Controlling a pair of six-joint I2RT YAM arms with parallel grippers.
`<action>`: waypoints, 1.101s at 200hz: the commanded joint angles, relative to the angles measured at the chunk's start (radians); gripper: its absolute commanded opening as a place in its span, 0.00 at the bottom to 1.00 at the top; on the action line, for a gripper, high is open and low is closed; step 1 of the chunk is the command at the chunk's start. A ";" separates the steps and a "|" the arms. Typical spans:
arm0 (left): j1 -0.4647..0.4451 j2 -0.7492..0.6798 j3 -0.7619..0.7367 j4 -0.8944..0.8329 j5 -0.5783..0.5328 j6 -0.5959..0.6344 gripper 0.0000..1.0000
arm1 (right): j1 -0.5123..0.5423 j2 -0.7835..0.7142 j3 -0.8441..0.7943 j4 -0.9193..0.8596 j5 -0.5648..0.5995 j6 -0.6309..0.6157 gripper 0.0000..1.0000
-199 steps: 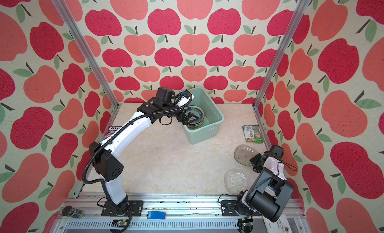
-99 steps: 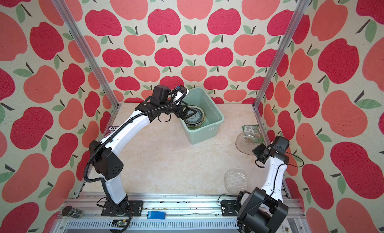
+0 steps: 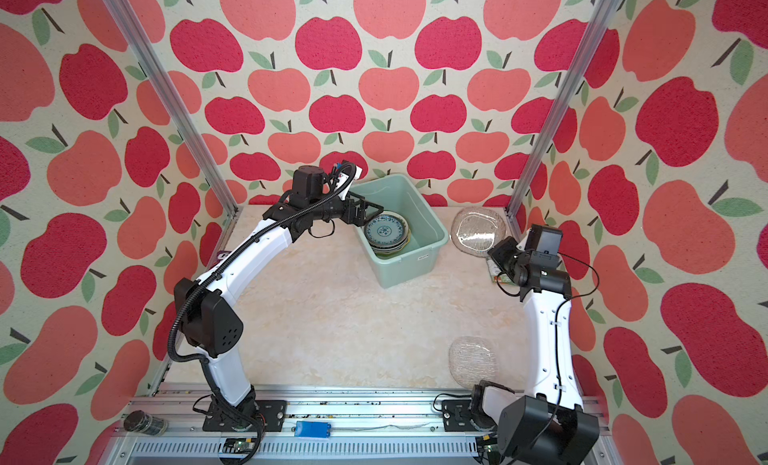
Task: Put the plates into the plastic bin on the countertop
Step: 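Lift the glass plate with the right gripper toward the left gripper over the bin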
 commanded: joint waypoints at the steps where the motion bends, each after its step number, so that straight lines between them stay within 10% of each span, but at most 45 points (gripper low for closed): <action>1: 0.013 -0.039 -0.022 0.075 0.023 -0.047 0.99 | 0.089 0.061 0.078 0.071 0.038 0.113 0.00; 120: 0.056 0.072 0.064 0.146 0.269 -0.267 0.74 | 0.362 0.425 0.428 0.105 0.019 0.091 0.00; 220: 0.055 0.143 0.134 0.130 0.256 -0.316 0.67 | 0.455 0.521 0.525 0.121 -0.037 0.070 0.00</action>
